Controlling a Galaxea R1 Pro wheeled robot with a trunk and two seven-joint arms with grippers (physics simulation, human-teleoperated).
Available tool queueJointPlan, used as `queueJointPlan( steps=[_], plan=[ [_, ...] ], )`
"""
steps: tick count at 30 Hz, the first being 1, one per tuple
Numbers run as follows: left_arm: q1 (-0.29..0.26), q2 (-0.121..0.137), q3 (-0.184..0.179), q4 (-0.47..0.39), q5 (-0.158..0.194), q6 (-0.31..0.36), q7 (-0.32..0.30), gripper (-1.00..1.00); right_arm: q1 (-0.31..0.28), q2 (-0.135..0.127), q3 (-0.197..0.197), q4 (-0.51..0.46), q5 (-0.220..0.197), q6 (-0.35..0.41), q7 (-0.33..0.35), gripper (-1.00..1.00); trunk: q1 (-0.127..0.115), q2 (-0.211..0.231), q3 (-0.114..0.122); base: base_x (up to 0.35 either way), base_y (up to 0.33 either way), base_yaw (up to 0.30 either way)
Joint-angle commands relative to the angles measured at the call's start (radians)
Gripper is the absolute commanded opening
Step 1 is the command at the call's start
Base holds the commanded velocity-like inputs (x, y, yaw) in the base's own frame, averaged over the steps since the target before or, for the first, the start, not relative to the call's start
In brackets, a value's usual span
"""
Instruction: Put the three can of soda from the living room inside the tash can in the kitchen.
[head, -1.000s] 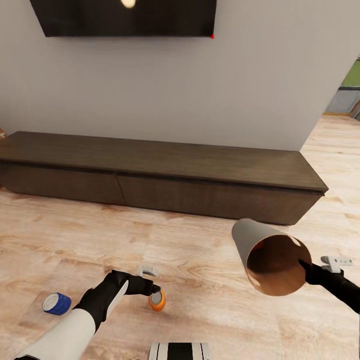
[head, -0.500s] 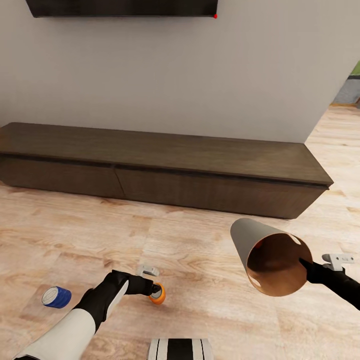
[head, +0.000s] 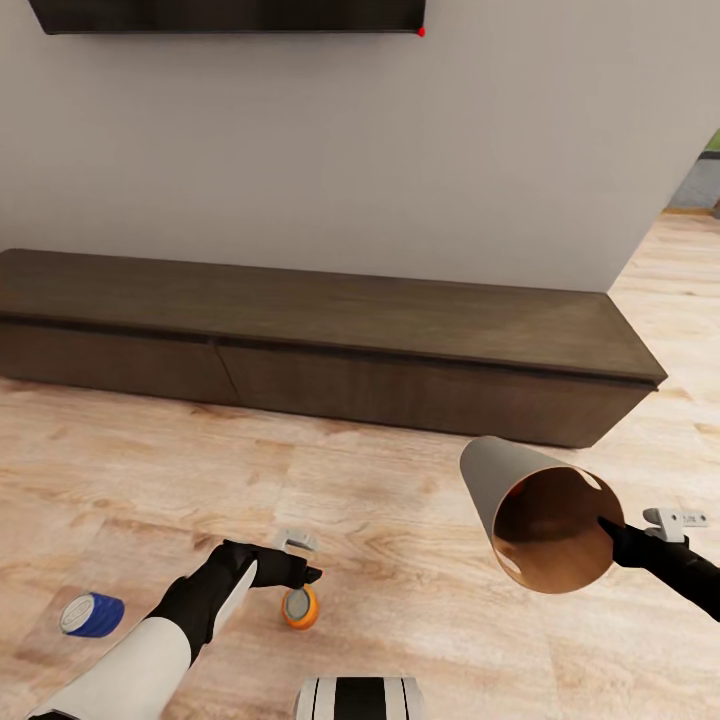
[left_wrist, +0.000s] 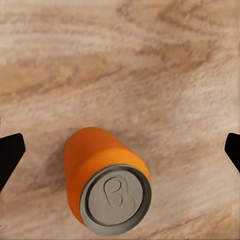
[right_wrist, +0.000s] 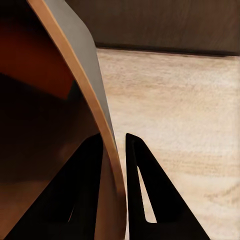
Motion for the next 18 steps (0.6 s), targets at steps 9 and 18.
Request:
queueJointPlan(
  steps=[9,18],
  plan=[
    [0.000,0.000,0.000,0.003,0.000,-0.002,0.002,1.00,0.000,0.001,0.000,0.000,-0.010,0.003,0.004,-1.00,0.003,-0.002,-0.027,0.010,-0.006,0.000],
    [0.000,0.000,-0.001,0.003,0.000,-0.002,0.004,1.00,0.000,-0.002,0.004,-0.001,-0.009,0.009,0.003,-1.00,0.007,-0.004,-0.062,0.000,0.000,0.000]
  ],
)
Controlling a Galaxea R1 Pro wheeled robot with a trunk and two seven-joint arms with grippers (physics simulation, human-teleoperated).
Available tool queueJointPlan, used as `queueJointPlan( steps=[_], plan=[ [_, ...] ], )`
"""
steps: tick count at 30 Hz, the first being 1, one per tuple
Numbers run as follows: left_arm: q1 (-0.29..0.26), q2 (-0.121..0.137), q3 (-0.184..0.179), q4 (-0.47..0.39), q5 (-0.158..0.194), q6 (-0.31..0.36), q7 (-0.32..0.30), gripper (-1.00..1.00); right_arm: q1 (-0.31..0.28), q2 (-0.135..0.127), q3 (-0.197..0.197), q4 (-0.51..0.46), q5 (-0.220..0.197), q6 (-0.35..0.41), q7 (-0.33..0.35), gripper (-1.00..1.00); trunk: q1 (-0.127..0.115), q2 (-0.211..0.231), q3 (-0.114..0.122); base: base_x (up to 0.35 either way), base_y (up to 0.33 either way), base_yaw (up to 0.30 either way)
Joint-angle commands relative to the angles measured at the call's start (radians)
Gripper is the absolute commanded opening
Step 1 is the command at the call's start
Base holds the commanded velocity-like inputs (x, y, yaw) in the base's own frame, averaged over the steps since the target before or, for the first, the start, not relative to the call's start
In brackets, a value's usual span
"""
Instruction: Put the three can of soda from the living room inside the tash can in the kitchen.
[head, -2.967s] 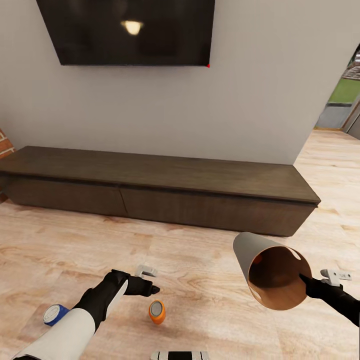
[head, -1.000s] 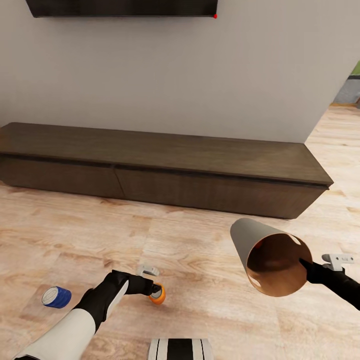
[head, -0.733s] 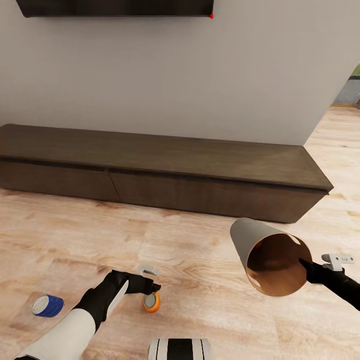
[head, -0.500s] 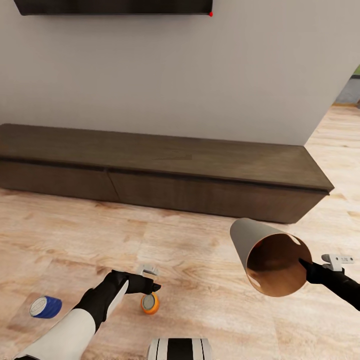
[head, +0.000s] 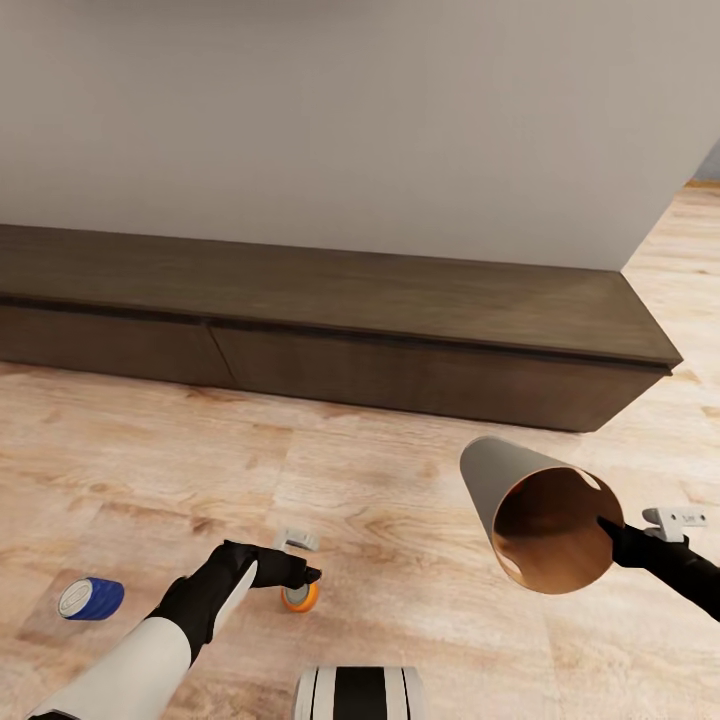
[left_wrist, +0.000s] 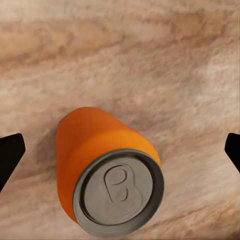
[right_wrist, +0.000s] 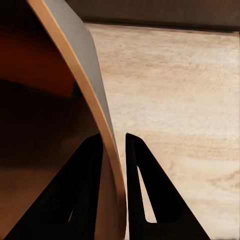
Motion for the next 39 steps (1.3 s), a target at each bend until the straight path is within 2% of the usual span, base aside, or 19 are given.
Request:
queueJointPlan(
  steps=[1,5,13,28,36,39],
  plan=[
    [0.000,0.000,0.000,0.000,0.000,0.000,0.000,1.00,0.000,0.000,0.001,-0.001,-0.013,0.006,0.004,-1.00,0.000,0.000,-0.004,0.000,0.000,0.000],
    [0.000,0.000,-0.001,0.000,0.000,0.000,0.000,1.00,0.000,-0.005,0.001,-0.002,-0.013,0.007,0.004,-1.00,0.002,-0.001,-0.019,0.000,0.000,0.000],
    [0.000,0.000,-0.003,0.000,-0.002,0.000,0.000,1.00,-0.002,-0.004,0.001,-0.027,-0.014,0.009,0.003,-1.00,0.002,-0.001,-0.019,0.000,0.000,0.000],
    [0.000,0.000,-0.004,0.000,-0.005,0.000,0.000,1.00,0.000,0.000,0.003,-0.030,-0.014,0.009,0.002,-1.00,0.009,-0.005,-0.077,0.000,0.000,0.000],
    [0.000,0.000,-0.004,0.000,-0.004,-0.001,0.000,1.00,0.000,0.002,0.003,-0.029,-0.016,0.009,0.002,-1.00,0.009,-0.005,-0.077,0.000,0.000,0.000],
    [0.000,0.000,-0.004,0.000,-0.004,-0.001,0.000,1.00,0.000,0.002,0.002,-0.029,-0.016,0.008,0.002,-1.00,0.010,-0.005,-0.085,0.000,0.000,0.000]
  ],
)
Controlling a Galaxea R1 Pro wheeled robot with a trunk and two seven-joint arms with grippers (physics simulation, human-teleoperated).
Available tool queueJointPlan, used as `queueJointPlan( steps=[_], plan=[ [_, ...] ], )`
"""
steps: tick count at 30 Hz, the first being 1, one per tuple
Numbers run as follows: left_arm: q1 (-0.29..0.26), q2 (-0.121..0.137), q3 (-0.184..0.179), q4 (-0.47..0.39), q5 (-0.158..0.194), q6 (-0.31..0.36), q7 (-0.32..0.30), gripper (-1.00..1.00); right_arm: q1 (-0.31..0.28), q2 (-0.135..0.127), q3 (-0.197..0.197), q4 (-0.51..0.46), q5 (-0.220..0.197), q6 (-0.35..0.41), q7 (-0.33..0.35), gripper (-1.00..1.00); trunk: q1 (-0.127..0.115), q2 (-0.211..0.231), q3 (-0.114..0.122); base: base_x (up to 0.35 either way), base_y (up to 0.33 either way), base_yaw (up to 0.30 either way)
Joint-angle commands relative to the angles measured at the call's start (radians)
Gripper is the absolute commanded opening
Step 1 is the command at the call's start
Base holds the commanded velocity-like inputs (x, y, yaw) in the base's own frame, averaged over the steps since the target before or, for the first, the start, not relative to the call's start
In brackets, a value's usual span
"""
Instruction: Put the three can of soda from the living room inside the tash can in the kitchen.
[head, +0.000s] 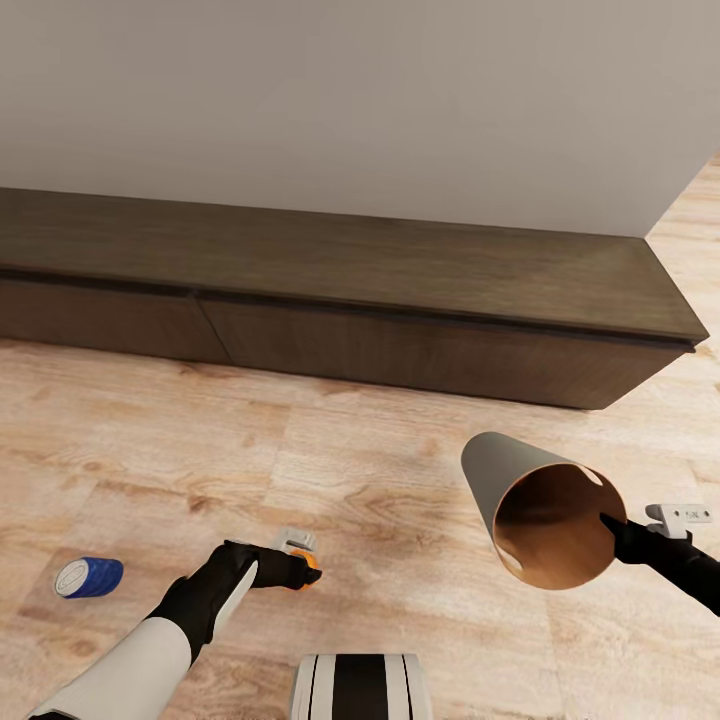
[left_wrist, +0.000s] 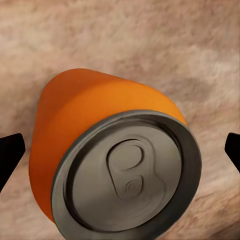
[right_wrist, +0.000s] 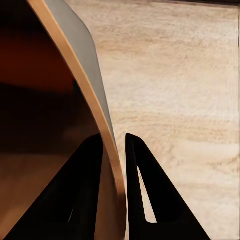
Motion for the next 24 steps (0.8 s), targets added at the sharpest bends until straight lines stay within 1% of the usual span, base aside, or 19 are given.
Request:
queueJointPlan(
  steps=[1,16,17,21,24],
  plan=[
    [0.000,0.000,0.000,0.000,0.000,0.000,0.000,1.00,0.000,0.000,0.001,-0.001,-0.015,0.006,0.004,-1.00,0.000,0.000,0.000,0.000,0.000,0.000],
    [0.000,0.000,0.001,0.000,0.000,-0.001,0.000,1.00,0.000,0.001,0.009,-0.001,-0.015,0.000,0.002,-1.00,0.000,0.000,0.000,0.000,0.000,0.000],
    [0.000,0.000,0.001,0.000,0.000,-0.003,0.000,-1.00,0.000,0.001,0.009,-0.001,-0.015,0.000,0.002,-1.00,0.000,0.000,0.000,0.000,0.000,0.000],
    [0.000,0.000,0.001,0.001,-0.002,-0.028,0.000,-1.00,0.000,0.002,0.010,-0.001,-0.015,0.000,0.002,-1.00,0.000,0.000,0.000,0.000,0.000,0.000],
    [0.000,0.000,0.000,0.001,-0.001,-0.035,0.000,-1.00,0.000,0.002,0.010,0.000,-0.015,-0.001,0.002,-1.00,0.000,0.000,0.000,0.000,0.000,0.000]
  ],
)
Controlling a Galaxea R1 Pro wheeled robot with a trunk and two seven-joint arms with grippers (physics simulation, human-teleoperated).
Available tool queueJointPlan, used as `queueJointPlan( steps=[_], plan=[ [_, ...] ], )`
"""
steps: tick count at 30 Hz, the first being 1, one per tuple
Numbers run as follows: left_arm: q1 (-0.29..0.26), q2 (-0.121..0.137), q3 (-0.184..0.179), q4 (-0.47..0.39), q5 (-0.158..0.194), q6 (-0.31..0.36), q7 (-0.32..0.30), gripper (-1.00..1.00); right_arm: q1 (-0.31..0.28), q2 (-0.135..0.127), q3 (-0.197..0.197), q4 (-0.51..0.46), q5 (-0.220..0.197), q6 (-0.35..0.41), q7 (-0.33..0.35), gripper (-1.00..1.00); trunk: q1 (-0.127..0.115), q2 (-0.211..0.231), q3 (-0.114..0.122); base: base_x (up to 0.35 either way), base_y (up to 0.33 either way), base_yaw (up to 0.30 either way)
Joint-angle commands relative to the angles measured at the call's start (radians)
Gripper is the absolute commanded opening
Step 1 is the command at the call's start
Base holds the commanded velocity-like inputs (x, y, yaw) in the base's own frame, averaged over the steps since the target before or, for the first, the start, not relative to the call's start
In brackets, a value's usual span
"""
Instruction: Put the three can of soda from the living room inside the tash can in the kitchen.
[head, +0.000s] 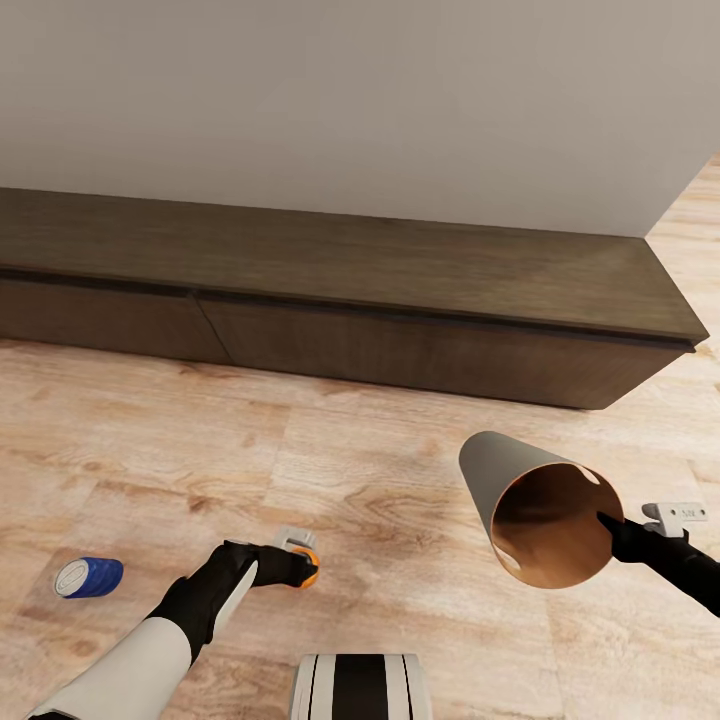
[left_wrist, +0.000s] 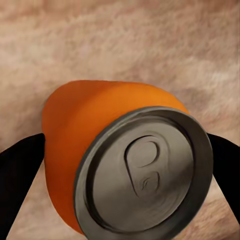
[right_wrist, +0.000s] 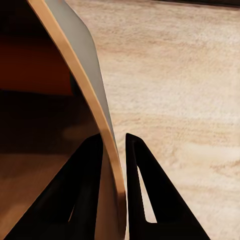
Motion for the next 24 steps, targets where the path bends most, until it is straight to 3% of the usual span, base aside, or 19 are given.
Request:
queueJointPlan(
  steps=[1,24],
  plan=[
    [0.000,0.000,0.000,0.000,-0.003,-0.001,0.000,-1.00,0.000,0.000,0.001,0.000,-0.011,0.005,0.003,-1.00,0.000,0.000,0.000,0.000,0.000,0.000],
    [0.000,0.000,-0.003,0.000,-0.004,0.007,-0.008,-1.00,0.000,0.001,0.001,0.007,-0.011,0.008,0.004,-1.00,-0.010,0.005,0.089,0.000,0.000,0.000]
  ],
)
